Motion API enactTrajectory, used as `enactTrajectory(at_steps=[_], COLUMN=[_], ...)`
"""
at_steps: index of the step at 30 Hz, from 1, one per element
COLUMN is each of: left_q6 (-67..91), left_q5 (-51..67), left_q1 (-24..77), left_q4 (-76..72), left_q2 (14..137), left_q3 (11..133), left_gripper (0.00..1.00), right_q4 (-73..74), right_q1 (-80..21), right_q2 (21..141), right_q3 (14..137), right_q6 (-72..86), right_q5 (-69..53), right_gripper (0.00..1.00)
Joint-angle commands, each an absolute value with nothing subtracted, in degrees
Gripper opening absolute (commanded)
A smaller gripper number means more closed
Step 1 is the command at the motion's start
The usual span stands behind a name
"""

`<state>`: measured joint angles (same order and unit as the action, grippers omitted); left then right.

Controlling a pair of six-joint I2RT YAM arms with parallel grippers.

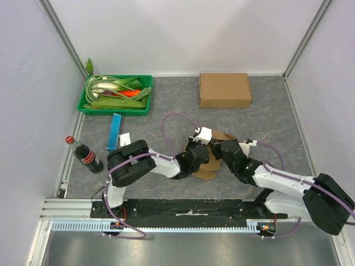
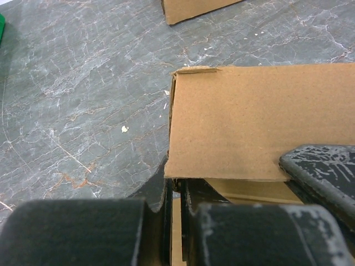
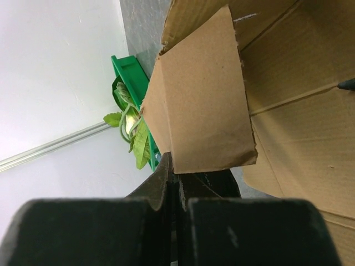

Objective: Fold the paper box

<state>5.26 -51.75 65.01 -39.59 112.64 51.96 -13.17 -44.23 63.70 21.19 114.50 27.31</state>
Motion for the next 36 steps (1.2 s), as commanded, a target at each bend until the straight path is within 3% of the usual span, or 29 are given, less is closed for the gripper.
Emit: enactTrajectory(at_steps=[1,2,5,6,7,10,15,18,19,21,22,25,26,30,34,36], left_q6=[6.7,6.3,7.6,7.5,7.4,8.0,11.9,19.1,21.5,26.4,27.2,25.6,23.1,17.9,11.5,11.3], left_q5=[-55.7,-54.4,-46.5,-42.1,-39.7,-32.5,-23.0,-15.2,-11.4,-1.9,-0.4,1.3,1.2,0.1,-4.7,-5.7], left_q1=[64.5,64.5,64.4,64.4,64.4,64.4,64.2,59.0,56.6,50.7,49.3,47.5,47.5,48.3,52.5,52.7], left_q4=[-38.9,-39.3,-41.5,-42.5,-43.8,-43.7,-39.2,-26.8,-23.9,-20.3,-19.9,-19.2,-19.5,-25.6,-38.1,-42.6], left_q2=[113.7,112.9,106.5,102.7,100.3,91.6,76.5,69.3,68.6,67.2,66.8,66.2,66.6,71.9,78.0,81.5], left_q3=[50.6,49.8,44.4,42.5,38.7,32.2,23.7,24.4,27.5,29.7,31.4,34.1,34.4,32.3,27.5,27.7], left_gripper=[0.02,0.02,0.39,0.59,0.66,0.7,0.68,0.7,0.7,0.7,0.7,0.68,0.68,0.65,0.65,0.65], right_q4=[-14.1,-14.1,-14.4,-14.8,-14.7,-13.4,-13.1,-12.6,-12.2,-9.6,-9.7,-4.2,-3.8,15.8,35.9,41.6], right_q1=[-45.7,-45.6,-45.4,-45.4,-45.4,-45.4,-45.3,-45.4,-45.4,-45.1,-44.9,-43.4,-43.4,-43.3,-43.3,-43.3], right_q2=[64.6,64.5,63.8,63.7,63.6,63.7,63.2,60.9,60.0,56.8,55.6,51.5,50.5,49.3,48.1,46.9], right_q3=[23.3,23.0,22.1,22.1,22.1,23.5,22.7,21.7,21.5,21.3,20.9,23.3,24.5,33.2,41.9,46.0], right_q6=[118.5,118.2,117.2,116.8,115.4,112.9,112.2,108.0,105.7,99.8,97.2,82.1,77.1,52.1,37.4,37.3], right_q5=[27.1,27.2,27.7,27.6,27.5,28.0,27.9,27.2,27.2,27.5,27.2,23.1,21.6,10.7,16.2,18.8], right_gripper=[0.0,0.0,0.0,0.0,0.0,0.08,0.09,0.22,0.33,0.46,0.61,0.88,0.93,0.98,0.98,0.98])
